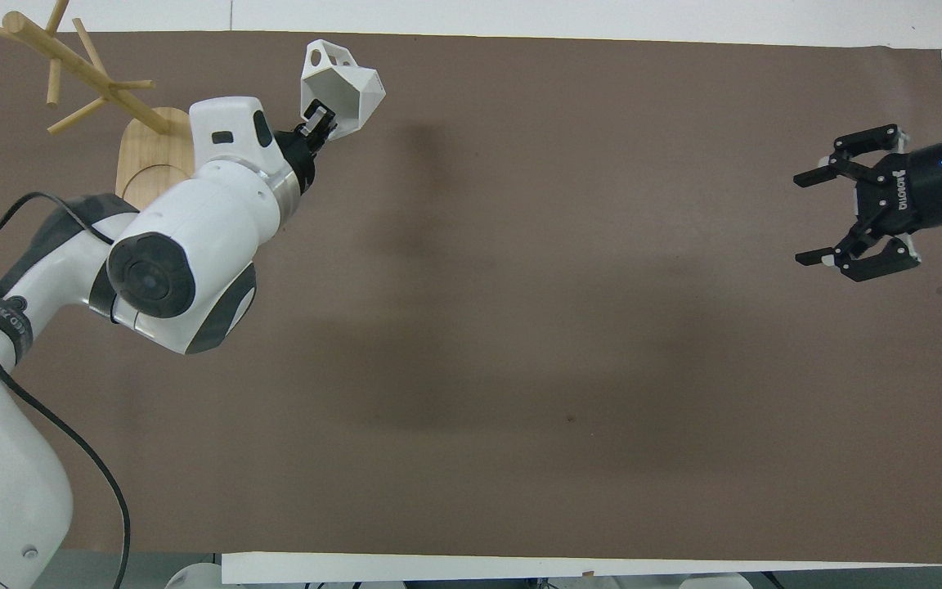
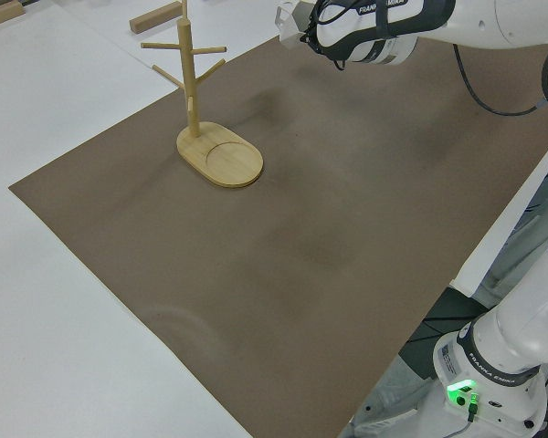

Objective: Hang cup on rack

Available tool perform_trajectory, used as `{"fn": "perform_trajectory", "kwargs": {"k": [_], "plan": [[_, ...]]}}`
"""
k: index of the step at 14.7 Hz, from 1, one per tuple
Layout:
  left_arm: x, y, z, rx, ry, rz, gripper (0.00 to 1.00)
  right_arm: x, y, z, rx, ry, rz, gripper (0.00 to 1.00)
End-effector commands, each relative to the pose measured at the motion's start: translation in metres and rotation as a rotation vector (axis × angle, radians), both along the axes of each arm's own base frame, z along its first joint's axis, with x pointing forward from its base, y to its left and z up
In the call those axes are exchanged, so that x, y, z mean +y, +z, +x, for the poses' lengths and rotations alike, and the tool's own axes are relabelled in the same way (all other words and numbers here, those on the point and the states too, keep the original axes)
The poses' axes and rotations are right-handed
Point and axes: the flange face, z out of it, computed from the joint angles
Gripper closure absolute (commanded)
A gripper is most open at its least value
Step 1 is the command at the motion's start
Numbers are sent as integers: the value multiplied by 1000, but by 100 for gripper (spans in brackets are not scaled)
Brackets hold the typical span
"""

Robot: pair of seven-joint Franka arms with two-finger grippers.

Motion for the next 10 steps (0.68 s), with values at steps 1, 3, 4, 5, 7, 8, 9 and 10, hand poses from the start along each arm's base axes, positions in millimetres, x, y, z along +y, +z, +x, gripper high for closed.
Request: {"fn": "perform_trajectory", "kwargs": {"k": [1, 3, 4, 5, 7, 8, 9, 10], "plan": [[40, -4, -16, -118, -23, -45, 100, 0, 21, -13, 78, -159, -186, 0], [77, -7, -14, -196, 18, -101, 100, 8, 34, -13, 123, -271, -331, 0], [84, -5, -10, -198, 32, -101, 100, 6, 39, -13, 144, -344, -389, 0], [91, -7, -9, -195, 43, -97, 100, 4, 48, -13, 159, -430, -427, 0], [98, -11, -10, -188, 51, -89, 100, 1, 64, -20, 232, -590, -447, 0], [99, -13, -11, -184, 52, -86, 100, 0, 71, -25, 283, -665, -456, 0], [102, -18, -15, -171, 55, -83, 100, -2, 81, -31, 334, -759, -470, 0], [111, -21, -16, -165, 69, -79, 100, -1, 89, -36, 368, -863, -507, 0]]}}
